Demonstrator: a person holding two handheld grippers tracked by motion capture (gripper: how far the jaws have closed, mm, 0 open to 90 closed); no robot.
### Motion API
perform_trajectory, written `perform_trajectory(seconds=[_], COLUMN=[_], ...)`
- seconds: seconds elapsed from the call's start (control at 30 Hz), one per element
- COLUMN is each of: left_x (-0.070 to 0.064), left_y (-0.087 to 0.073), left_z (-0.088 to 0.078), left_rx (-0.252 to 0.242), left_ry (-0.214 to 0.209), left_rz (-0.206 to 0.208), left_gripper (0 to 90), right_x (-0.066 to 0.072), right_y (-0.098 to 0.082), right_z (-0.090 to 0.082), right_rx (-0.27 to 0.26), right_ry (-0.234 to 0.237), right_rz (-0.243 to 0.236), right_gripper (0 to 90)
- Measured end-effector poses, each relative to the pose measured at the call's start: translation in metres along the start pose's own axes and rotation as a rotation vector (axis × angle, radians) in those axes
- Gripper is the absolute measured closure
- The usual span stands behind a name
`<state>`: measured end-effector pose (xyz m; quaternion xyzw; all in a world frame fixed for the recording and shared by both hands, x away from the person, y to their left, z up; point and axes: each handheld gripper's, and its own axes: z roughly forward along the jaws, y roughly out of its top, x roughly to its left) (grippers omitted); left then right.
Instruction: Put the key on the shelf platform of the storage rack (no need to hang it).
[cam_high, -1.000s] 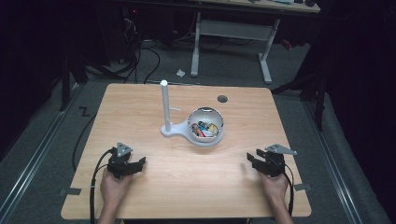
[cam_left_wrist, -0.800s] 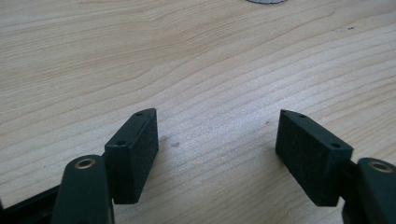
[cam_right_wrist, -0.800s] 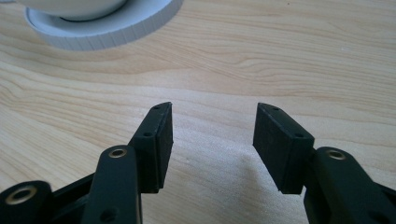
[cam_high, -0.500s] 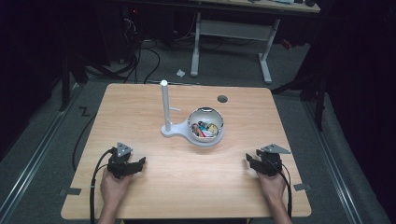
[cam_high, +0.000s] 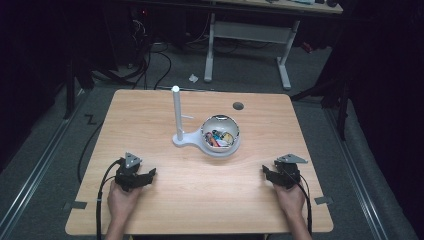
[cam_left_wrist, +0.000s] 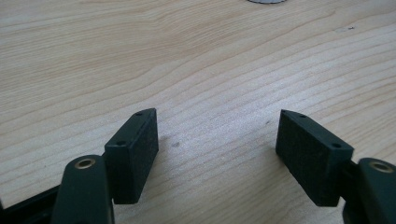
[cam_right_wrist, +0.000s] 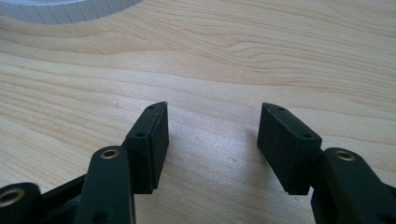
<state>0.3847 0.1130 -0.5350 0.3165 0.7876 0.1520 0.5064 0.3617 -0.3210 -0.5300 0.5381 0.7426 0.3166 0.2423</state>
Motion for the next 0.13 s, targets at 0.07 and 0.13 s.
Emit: perform_trajectory(seconds=[0.07, 0.13], left_x=[0.0000, 0.0000], left_y=[0.0000, 0.0000], left_z=[0.0000, 0.0000], left_rx=[0.000, 0.000], left_ry=[0.000, 0.000], left_rz=[0.000, -0.001], left_gripper=[30.1, 30.1], right_x=[0.0000, 0.0000], right_y=[0.0000, 0.0000], right_z=[0.0000, 0.0000], right_rx=[0.000, 0.000], right_ry=[0.000, 0.000], right_rz=[0.000, 0.000], right_gripper=[43.6, 43.6])
